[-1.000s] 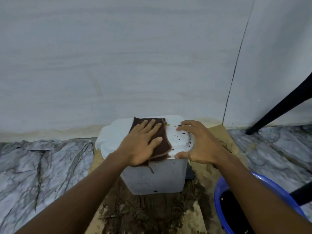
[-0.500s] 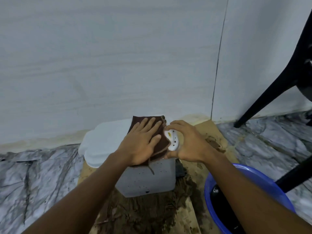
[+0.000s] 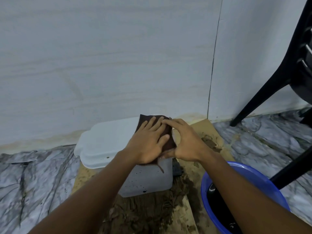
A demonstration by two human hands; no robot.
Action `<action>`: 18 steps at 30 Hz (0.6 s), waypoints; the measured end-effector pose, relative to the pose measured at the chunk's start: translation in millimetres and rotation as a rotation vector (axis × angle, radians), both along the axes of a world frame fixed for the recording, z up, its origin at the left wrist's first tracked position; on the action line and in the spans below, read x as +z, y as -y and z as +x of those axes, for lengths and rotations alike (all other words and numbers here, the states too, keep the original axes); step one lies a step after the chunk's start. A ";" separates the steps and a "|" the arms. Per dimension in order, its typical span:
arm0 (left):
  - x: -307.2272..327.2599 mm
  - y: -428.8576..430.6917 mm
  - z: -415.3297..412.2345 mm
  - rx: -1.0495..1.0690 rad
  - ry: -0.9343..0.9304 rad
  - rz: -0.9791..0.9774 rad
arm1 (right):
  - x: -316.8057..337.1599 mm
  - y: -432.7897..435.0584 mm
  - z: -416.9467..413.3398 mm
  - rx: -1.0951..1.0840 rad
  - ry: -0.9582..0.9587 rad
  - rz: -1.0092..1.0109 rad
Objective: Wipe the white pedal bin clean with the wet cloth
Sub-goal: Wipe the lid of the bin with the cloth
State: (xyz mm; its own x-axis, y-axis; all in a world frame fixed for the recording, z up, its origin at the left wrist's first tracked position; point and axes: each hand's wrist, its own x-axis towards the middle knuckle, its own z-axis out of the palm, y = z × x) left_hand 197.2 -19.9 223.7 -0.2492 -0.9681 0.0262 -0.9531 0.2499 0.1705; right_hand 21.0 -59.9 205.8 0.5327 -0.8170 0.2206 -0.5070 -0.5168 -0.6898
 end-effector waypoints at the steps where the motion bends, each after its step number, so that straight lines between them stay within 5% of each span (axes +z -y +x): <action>1: -1.4 -7.7 9.8 0.000 -0.015 -0.009 | -0.7 0.1 0.8 0.008 -0.007 -0.016; 10: 3.5 26.0 41.2 0.270 0.000 0.066 | 0.3 -0.2 -1.3 -0.053 -0.060 -0.003; 18: -1.9 -10.8 13.0 0.009 -0.014 -0.024 | 0.3 1.4 -2.0 -0.029 -0.004 -0.018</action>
State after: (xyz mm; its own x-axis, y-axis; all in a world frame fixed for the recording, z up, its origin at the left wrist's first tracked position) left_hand 210.2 -9.1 221.7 -0.2396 -0.9694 0.0525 -0.9529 0.2452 0.1783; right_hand 19.0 -61.3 206.0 0.5098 -0.8280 0.2335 -0.5247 -0.5143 -0.6784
